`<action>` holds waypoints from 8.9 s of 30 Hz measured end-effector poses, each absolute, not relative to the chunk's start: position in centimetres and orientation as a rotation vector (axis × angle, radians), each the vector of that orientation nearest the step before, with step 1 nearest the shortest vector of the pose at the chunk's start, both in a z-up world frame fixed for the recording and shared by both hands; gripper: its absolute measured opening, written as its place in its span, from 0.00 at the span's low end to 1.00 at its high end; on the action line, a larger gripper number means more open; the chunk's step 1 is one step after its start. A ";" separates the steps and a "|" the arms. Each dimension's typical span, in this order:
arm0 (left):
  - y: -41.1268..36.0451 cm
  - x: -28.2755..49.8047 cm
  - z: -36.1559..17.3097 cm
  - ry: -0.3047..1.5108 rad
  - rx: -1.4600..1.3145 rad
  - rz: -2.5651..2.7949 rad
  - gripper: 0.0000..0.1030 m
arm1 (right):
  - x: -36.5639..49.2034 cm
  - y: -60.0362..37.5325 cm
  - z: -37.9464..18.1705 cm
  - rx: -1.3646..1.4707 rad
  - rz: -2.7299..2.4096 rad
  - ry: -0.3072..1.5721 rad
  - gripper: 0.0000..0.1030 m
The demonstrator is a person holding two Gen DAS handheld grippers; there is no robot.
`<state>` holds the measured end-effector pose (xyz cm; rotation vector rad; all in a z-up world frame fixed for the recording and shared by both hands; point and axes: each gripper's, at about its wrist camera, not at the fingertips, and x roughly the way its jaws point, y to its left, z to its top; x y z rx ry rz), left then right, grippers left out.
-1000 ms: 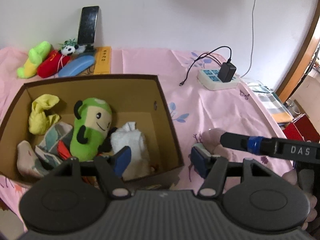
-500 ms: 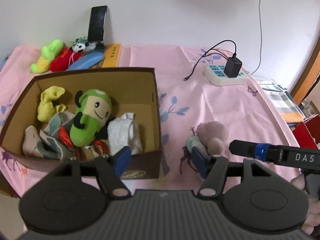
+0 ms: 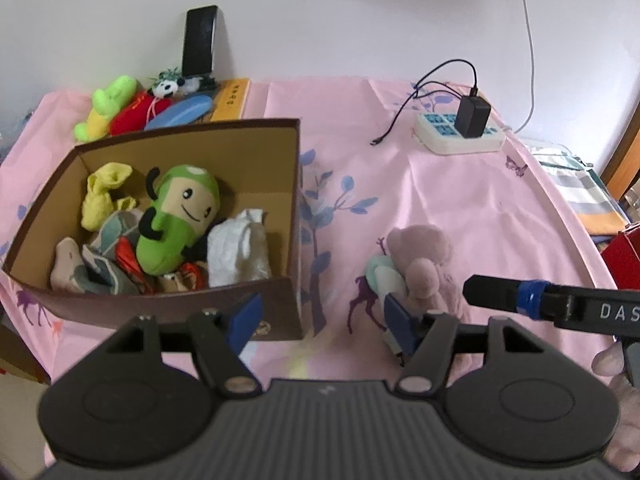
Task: Organize soft objects
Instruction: 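Move both tools back to the pink teddy bear on the bed, then grasp the pink teddy bear with the right tool and lift it, then carry the pink teddy bear into the box and open the right tool, then move both tools back to the teal pouch on the bed, then grasp the teal pouch with the left tool and lift it, then carry the teal pouch into the box and open the left tool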
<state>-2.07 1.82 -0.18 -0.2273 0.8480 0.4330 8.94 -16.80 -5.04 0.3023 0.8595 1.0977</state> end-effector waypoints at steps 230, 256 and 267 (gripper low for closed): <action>-2.4 2.7 -3.3 0.801 -0.090 -0.003 0.27 | 14.2 -16.2 -9.3 0.515 1.209 1.049 0.14; 19.5 -8.8 4.4 0.602 -0.061 0.187 0.33 | 3.8 6.5 0.0 0.449 1.389 0.815 0.16; 25.5 -9.8 -0.9 0.746 -0.136 0.290 0.43 | 3.5 8.7 -1.5 0.430 1.231 0.854 0.19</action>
